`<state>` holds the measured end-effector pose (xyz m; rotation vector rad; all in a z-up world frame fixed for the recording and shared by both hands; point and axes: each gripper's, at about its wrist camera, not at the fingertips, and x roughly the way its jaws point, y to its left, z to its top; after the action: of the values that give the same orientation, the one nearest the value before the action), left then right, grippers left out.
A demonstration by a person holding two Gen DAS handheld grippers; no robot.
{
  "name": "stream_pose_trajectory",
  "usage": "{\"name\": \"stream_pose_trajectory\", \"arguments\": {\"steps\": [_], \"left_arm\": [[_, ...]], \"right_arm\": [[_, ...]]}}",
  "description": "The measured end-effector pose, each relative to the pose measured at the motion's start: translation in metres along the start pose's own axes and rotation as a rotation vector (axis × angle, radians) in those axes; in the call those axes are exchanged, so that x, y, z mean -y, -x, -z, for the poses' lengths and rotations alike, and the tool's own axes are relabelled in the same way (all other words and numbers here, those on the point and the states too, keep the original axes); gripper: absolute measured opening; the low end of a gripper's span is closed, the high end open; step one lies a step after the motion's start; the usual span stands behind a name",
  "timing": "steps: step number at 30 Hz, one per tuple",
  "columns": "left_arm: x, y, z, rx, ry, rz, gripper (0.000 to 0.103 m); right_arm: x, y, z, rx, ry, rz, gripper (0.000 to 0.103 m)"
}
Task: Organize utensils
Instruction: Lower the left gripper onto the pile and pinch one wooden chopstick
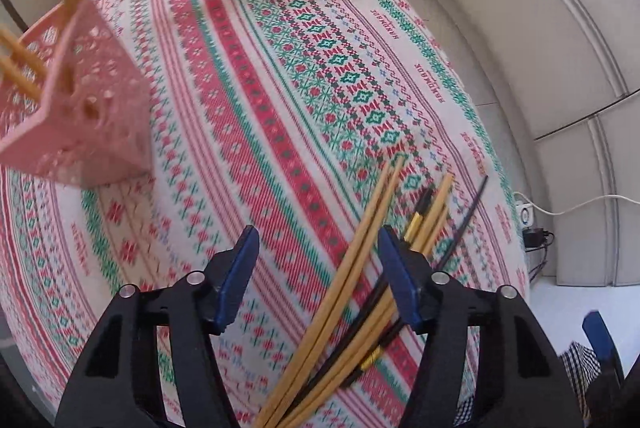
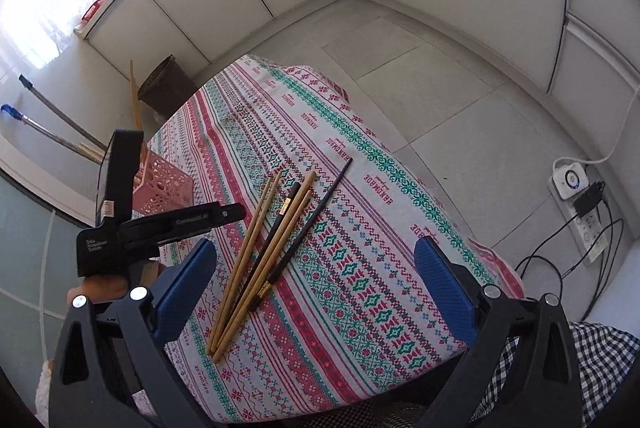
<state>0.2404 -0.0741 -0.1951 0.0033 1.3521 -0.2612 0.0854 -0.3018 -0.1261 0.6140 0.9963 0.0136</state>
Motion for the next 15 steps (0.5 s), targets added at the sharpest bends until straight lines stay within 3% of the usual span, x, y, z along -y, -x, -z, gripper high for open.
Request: {"name": "stream_pose_trajectory", "arguments": {"steps": [8, 10, 15], "left_arm": [[0.015, -0.020, -0.020, -0.029, -0.050, -0.052, 0.048], [0.020, -0.023, -0.024, -0.028, -0.068, -0.063, 0.041], [0.022, -0.022, -0.028, -0.031, -0.066, -0.031, 0.039]], "right_arm": [[0.021, -0.011, -0.009, -0.062, -0.124, -0.066, 0.096], [0.024, -0.013, -0.009, -0.068, -0.137, -0.067, 0.096], [0.026, -0.016, -0.010, -0.084, -0.158, -0.061, 0.096]]}}
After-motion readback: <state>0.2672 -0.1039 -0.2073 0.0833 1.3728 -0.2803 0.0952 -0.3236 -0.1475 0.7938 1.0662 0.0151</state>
